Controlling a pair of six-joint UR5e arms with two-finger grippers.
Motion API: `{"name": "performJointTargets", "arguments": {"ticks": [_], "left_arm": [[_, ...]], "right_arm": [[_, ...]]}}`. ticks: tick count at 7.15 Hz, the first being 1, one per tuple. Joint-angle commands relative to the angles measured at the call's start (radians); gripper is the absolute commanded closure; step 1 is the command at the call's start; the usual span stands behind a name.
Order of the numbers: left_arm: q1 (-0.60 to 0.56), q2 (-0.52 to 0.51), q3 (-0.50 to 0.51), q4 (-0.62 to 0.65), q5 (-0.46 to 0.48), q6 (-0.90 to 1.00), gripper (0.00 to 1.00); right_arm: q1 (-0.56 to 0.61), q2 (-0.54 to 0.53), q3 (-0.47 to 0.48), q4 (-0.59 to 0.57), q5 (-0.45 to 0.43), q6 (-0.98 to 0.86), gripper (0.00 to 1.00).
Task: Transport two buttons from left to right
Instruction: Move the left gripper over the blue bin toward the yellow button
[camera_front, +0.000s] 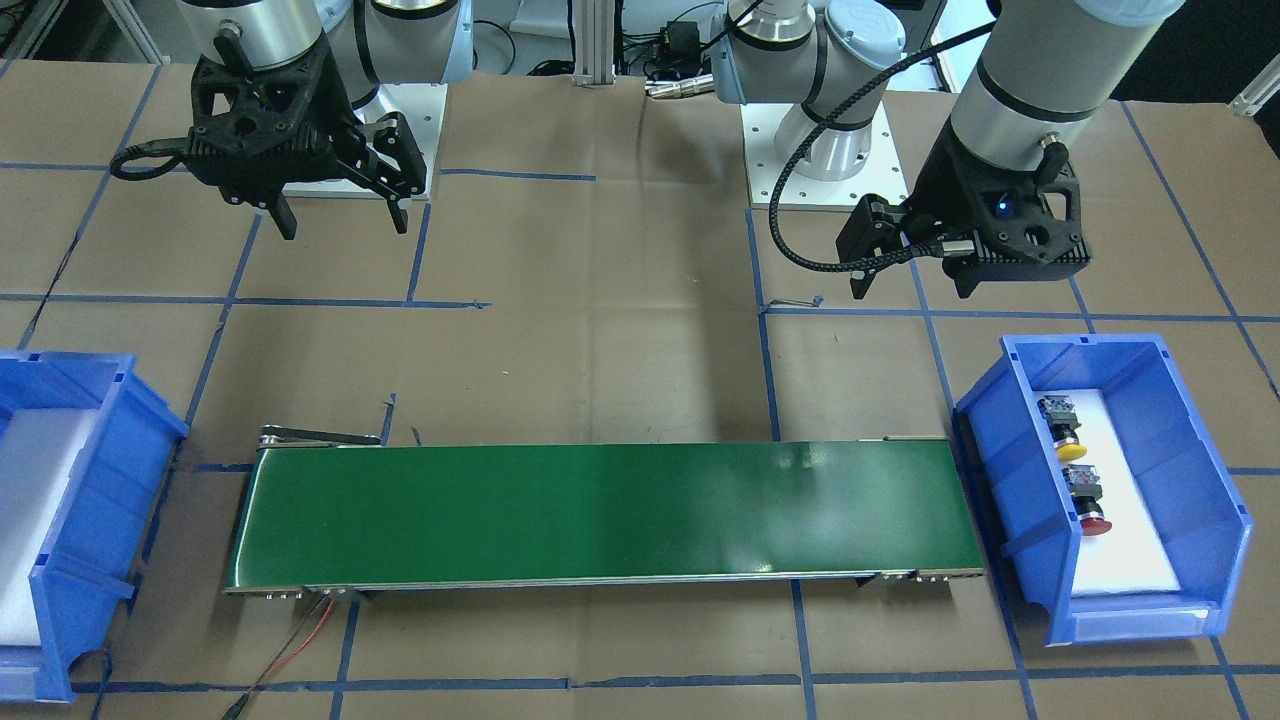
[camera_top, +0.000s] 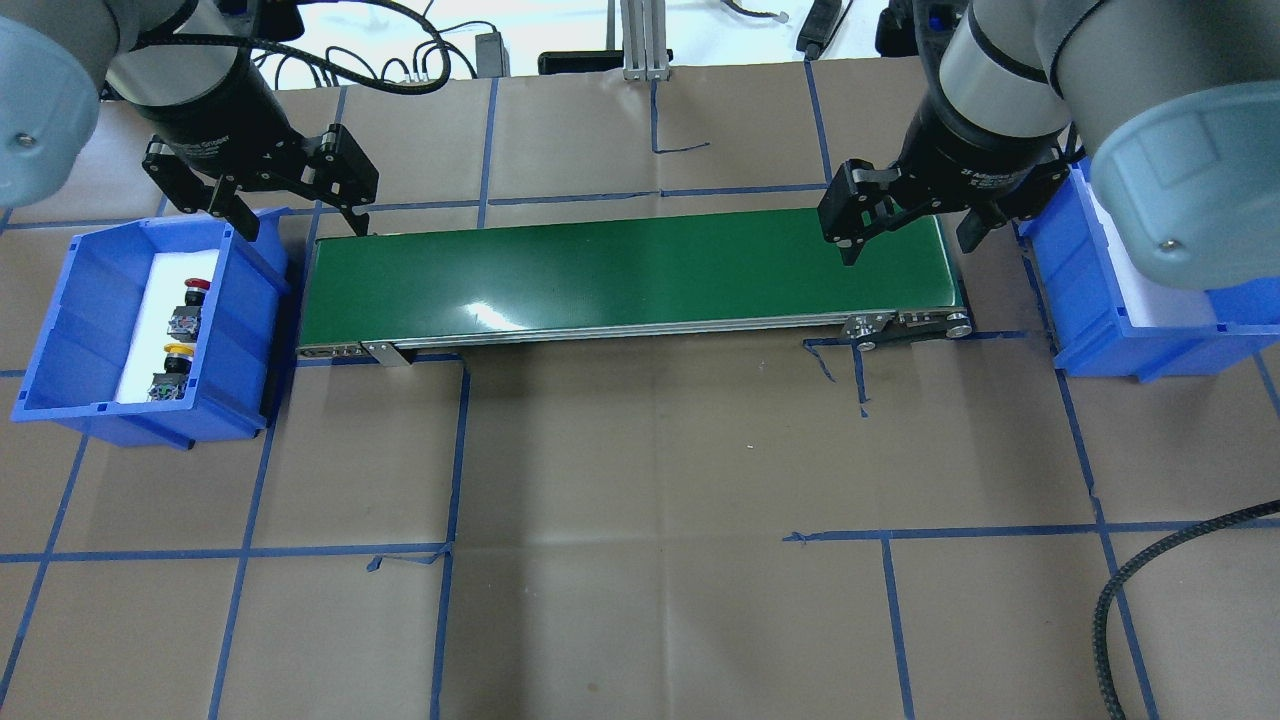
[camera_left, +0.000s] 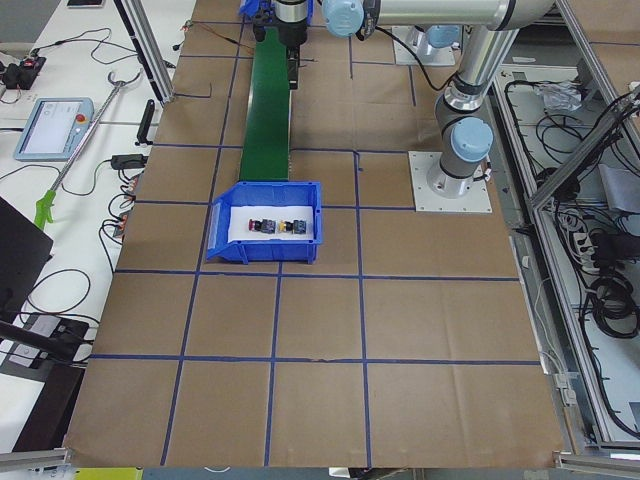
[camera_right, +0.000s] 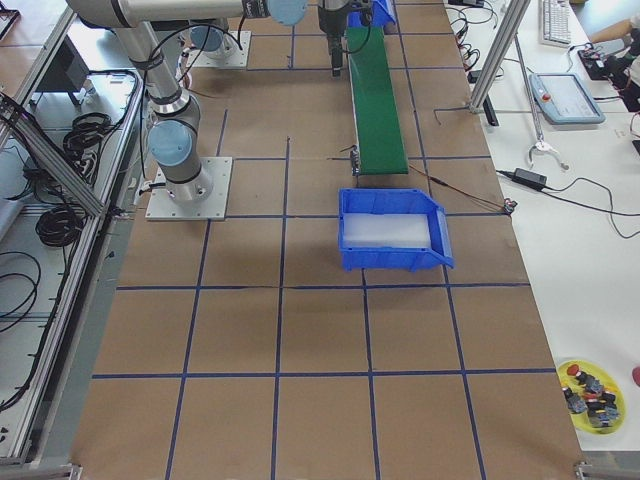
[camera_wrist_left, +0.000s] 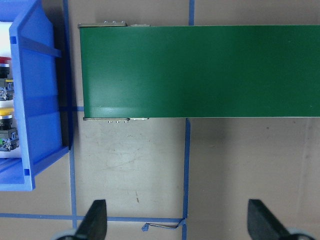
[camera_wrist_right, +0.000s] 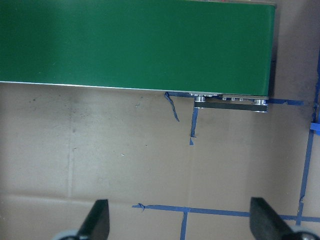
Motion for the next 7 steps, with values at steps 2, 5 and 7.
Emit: {"name": "performJointTargets", "arguments": {"ticks": [2,5,7], "left_arm": [[0.009,0.009,-0.019,0.011,-0.002,0.02,0.0],[0.165,0.012,-0.012,0.011,-0.003,0.149,0.0],[0.341,0.012,-0.011,0.008,-0.003,0.314,0.0]], "right_arm": [[0.0,0.0,0.0,0.0,0.0,-0.001,0.0],[0.0,0.0,0.0,-0.001,0.0,0.0,0.0],[0.0,0.0,0.0,-0.001,0.0,0.0,0.0]]}}
